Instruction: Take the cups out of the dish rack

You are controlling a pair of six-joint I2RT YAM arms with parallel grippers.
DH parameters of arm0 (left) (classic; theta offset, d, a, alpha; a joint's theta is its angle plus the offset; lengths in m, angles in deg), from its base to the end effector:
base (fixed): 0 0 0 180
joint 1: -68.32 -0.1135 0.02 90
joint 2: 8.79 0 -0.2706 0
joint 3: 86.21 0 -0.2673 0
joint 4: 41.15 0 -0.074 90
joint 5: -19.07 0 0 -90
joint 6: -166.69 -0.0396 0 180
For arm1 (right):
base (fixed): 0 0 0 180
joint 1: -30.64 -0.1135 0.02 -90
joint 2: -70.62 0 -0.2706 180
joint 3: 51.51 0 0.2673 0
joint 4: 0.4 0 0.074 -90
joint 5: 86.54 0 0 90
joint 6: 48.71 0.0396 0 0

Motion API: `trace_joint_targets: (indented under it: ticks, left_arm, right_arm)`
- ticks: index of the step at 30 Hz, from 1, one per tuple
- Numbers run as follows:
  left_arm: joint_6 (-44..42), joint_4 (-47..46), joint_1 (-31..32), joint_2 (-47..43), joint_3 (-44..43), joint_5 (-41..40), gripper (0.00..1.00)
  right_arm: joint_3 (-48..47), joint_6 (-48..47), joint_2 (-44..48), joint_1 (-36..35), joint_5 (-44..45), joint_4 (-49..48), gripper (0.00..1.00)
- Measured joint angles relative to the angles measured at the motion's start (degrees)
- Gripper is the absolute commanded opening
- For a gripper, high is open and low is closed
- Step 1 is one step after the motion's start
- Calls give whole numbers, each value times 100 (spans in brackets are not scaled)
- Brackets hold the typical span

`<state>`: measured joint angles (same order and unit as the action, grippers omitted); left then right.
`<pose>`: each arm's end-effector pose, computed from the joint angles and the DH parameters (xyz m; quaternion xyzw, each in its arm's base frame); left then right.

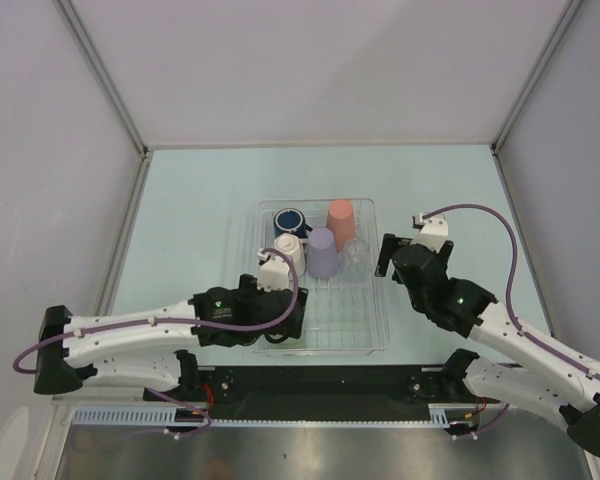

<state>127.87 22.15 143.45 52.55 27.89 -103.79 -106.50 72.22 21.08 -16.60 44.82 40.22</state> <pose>0.0753 -0.1997 0.2805 0.1171 0.9194 -0.1076 0.3597 0.1518 0.1256 0.2850 0.0431 0.8452 0.0283 0.5320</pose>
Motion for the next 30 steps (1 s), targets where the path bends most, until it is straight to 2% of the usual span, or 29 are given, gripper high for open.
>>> trace_joint_targets:
  ticks: [6, 14, 23, 26, 27, 29, 30]
  left_arm:
    - [162, 0, 87, 533, 11, -44, 100]
    - [195, -175, 87, 629, 170, -9, 98]
    - [192, -284, 87, 669, 260, 175, 88]
    - [192, -310, 90, 693, 262, 264, 75]
    - [197, -317, 94, 693, 264, 289, 61]
    - [227, -367, 109, 693, 269, 337, 47]
    - [225, -402, 125, 691, 269, 339, 33]
  right_arm:
    - [2, 46, 0, -24, 0, 0, 100]
    - [111, 55, 2, -33, 0, -2, 100]
    - [166, 61, 4, -33, -2, -4, 100]
    - [188, 68, 4, -33, -4, 2, 100]
    - [190, 74, 4, -33, -2, 2, 100]
    - [192, 83, 7, -35, -2, 0, 100]
    - [195, 94, 7, -35, -4, 0, 100]
